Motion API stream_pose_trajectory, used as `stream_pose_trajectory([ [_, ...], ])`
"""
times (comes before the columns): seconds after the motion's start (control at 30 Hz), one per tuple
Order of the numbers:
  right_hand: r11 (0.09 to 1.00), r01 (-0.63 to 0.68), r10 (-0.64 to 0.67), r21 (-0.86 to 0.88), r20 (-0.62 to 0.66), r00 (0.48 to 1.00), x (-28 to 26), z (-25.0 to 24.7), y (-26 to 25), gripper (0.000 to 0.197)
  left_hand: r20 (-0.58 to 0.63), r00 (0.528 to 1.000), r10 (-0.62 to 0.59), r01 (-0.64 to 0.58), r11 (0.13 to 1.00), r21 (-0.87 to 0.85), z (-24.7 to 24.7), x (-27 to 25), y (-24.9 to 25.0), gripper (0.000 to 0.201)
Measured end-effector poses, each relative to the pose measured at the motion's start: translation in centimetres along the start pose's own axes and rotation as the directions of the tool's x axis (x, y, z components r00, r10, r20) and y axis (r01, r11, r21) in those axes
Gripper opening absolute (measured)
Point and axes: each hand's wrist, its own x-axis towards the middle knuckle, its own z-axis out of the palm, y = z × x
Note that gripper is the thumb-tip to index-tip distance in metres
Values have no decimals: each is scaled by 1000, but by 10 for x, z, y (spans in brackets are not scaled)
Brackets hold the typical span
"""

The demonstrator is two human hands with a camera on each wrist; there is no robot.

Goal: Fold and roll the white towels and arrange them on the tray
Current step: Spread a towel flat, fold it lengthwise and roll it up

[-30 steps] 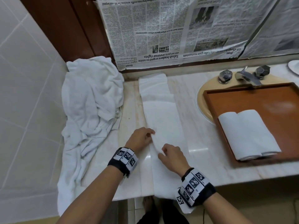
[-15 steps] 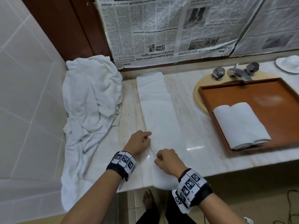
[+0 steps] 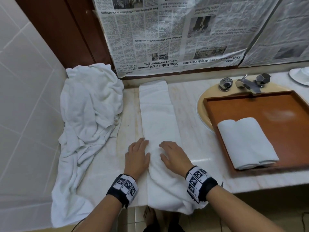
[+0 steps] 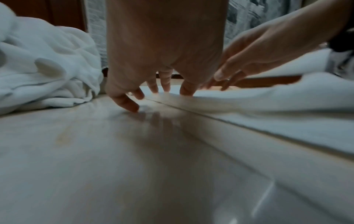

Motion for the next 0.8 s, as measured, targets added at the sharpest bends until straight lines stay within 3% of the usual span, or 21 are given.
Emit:
stream_pose_trajectory([
  [0.07, 988, 83, -73, -132, 72, 995, 6, 13, 9, 65, 58, 998, 1, -9, 990, 142, 9, -5, 9, 62],
  [0.23, 942, 116, -65, -315, 167, 984, 7, 25, 37, 68, 179, 980, -83, 20, 945, 327, 17, -11, 10, 71],
  [0.43, 933, -204, 223, -295, 32, 974, 8, -1, 61, 77, 152, 967, -204, 165, 958, 234, 4, -12, -4, 65],
  [0.6, 959, 50, -24, -280, 97, 995, 46, 11, 30, 60, 103, 989, -106, 86, 979, 183, 10, 32, 24, 55],
  [0.8, 947, -47, 80, -317, 93, 992, 59, 3, 57, 83, 83, 990, -114, 90, 965, 247, 18, 44, 13, 55],
])
